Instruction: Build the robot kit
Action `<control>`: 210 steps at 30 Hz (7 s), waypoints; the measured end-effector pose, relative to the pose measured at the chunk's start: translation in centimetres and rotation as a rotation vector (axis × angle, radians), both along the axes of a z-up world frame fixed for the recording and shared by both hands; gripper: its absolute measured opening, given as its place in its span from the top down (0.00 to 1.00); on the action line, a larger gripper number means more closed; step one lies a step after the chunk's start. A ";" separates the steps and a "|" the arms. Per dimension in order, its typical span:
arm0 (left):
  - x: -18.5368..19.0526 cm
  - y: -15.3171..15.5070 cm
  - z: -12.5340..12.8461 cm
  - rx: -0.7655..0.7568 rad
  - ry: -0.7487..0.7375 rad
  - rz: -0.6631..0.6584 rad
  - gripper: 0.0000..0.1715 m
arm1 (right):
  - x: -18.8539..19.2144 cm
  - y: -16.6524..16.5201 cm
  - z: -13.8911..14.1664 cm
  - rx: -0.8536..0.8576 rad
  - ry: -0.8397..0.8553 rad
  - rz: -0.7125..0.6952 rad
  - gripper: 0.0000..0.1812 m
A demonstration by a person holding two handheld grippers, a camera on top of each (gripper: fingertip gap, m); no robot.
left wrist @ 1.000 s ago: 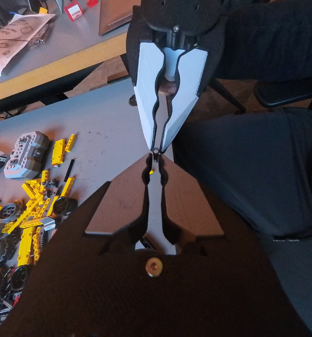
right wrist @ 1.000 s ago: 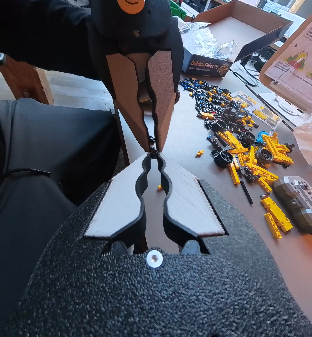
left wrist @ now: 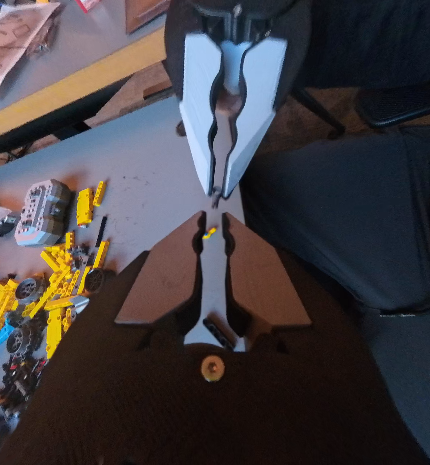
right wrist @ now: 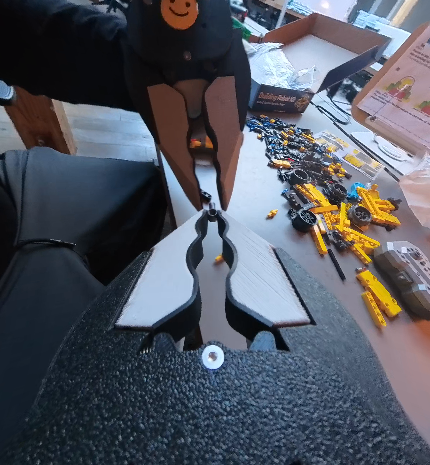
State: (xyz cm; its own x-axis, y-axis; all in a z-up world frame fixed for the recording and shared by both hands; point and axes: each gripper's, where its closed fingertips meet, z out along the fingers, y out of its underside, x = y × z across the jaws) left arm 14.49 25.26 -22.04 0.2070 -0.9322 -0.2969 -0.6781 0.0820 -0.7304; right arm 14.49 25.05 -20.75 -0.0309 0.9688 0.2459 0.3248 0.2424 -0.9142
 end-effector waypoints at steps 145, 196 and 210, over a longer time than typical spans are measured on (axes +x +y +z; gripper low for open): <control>-1.2 2.2 -7.2 -0.349 0.128 0.192 0.99 | 2.3 3.2 -5.3 -0.333 -0.151 -0.106 0.96; 0.1 -0.7 -3.2 -0.270 -0.091 0.083 0.99 | -0.5 -0.5 -4.1 -0.320 -0.073 0.085 0.97; -0.1 0.0 -2.3 -0.178 -0.191 0.086 0.99 | -0.8 0.1 -3.2 -0.270 -0.041 0.071 0.96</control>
State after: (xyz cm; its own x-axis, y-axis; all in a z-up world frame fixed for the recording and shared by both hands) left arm 14.37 25.24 -24.39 0.3240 -0.9429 -0.0776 -0.5259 -0.1113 -0.8432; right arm 13.68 25.18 -23.99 -0.1053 0.9942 -0.0236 0.3541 0.0154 -0.9351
